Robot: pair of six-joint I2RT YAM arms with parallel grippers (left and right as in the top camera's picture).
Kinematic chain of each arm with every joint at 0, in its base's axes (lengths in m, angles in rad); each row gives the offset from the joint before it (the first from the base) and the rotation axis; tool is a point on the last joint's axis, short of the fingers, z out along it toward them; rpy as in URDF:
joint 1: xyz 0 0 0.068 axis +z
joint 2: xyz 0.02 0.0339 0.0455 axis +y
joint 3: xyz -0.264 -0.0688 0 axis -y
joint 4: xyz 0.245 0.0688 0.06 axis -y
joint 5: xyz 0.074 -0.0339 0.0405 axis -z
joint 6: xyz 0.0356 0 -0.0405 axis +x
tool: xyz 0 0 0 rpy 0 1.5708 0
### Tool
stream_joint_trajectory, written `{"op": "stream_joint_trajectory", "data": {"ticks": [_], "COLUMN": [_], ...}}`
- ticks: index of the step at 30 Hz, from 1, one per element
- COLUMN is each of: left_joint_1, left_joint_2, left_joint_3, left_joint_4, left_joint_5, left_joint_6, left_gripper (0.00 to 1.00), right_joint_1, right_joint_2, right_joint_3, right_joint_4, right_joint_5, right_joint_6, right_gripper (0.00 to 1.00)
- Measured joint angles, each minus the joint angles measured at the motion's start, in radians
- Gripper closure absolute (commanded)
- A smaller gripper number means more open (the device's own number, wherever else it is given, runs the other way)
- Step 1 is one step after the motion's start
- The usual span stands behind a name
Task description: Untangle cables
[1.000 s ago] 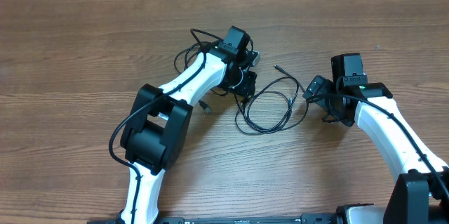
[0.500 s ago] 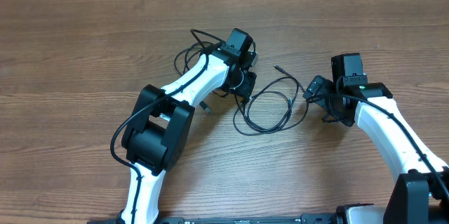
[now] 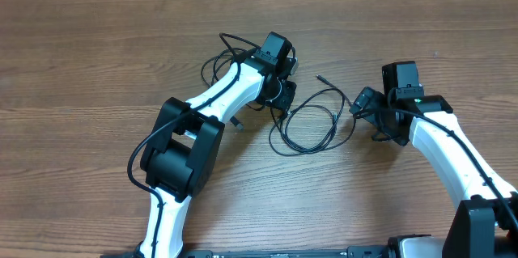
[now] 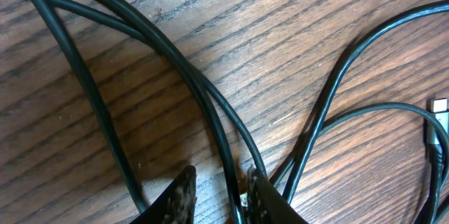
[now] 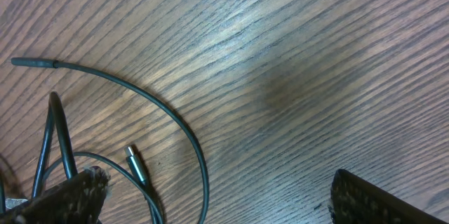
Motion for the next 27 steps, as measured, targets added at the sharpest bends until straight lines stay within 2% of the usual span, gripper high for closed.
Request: {"op": "stream_joint_trajectory", "data": {"ticks": [6, 27], "left_joint_1": [0.0, -0.057], "left_joint_2": [0.0, 0.0], "left_joint_3": [0.0, -0.013], "left_joint_4": [0.0, 0.018], "left_joint_5": [-0.043, -0.15], "left_joint_6": [-0.004, -0.007], "left_gripper": [0.81, 0.76], "right_joint_1": [0.0, 0.0], "right_joint_2": [0.0, 0.0], "right_joint_3": [0.0, 0.0], "right_joint_4": [0.0, 0.0], "right_joint_5": [0.0, 0.0], "right_joint_6": [0.0, 0.0], "right_gripper": [0.0, 0.0]}}
